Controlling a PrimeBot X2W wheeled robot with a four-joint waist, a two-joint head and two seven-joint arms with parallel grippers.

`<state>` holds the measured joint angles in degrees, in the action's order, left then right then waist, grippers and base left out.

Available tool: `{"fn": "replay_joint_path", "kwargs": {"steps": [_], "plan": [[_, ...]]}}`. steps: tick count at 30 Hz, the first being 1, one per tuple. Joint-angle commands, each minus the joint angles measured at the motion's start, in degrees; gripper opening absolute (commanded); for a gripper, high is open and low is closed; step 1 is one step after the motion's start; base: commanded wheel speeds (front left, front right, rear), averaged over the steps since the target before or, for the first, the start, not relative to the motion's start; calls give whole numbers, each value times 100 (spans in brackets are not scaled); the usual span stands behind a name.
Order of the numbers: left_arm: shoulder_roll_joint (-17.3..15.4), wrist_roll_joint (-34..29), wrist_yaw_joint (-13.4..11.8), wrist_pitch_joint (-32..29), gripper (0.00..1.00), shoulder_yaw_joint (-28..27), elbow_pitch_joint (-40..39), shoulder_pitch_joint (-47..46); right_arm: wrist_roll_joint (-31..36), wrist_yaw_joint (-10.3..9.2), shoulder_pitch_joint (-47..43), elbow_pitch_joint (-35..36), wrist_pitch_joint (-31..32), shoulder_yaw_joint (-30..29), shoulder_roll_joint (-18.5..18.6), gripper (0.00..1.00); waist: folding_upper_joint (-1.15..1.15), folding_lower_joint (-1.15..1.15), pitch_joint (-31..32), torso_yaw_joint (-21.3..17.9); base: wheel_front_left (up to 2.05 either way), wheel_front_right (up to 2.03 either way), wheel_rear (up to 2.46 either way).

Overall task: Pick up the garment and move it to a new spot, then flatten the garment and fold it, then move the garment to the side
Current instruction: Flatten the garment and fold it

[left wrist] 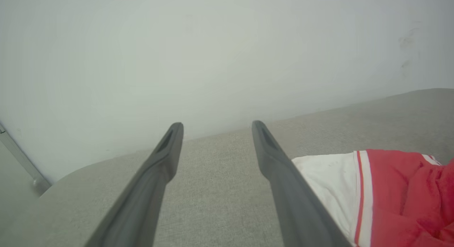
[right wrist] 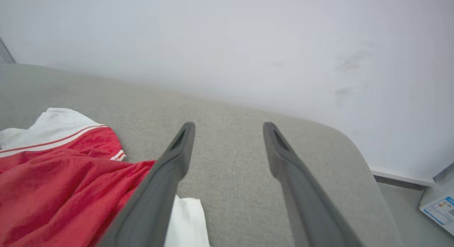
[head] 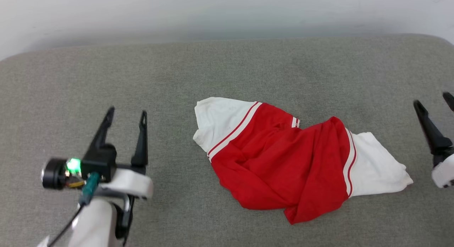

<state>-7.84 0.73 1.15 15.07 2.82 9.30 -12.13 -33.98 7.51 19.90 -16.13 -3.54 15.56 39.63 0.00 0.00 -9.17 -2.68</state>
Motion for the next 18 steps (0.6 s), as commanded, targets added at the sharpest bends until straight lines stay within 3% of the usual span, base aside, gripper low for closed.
{"fn": "replay_joint_path", "kwargs": {"steps": [1,2,7,10,18], "plan": [[-145,-63,92,15,100,23,145,-351,617,-6,-246,357,-457,-567,-495,100,0,0,-52,-48,0,0,0],[-145,-63,92,15,100,23,145,-351,617,-6,-246,357,-457,-567,-495,100,0,0,-52,-48,0,0,0],[-384,-30,329,-51,100,127,657,-1216,1824,-7,-802,1410,-1022,-1516,-1807,100,0,0,-189,-149,0,0,0],[-585,3,437,-291,100,174,926,-1787,2361,-7,-1157,1969,-1129,-1608,-2366,100,0,0,-313,-224,0,0,0],[-1005,275,616,-1597,100,1047,1592,-3379,2766,-6,-1611,2595,-1163,-1551,-3213,100,0,0,-732,-417,0,0,0]]}}
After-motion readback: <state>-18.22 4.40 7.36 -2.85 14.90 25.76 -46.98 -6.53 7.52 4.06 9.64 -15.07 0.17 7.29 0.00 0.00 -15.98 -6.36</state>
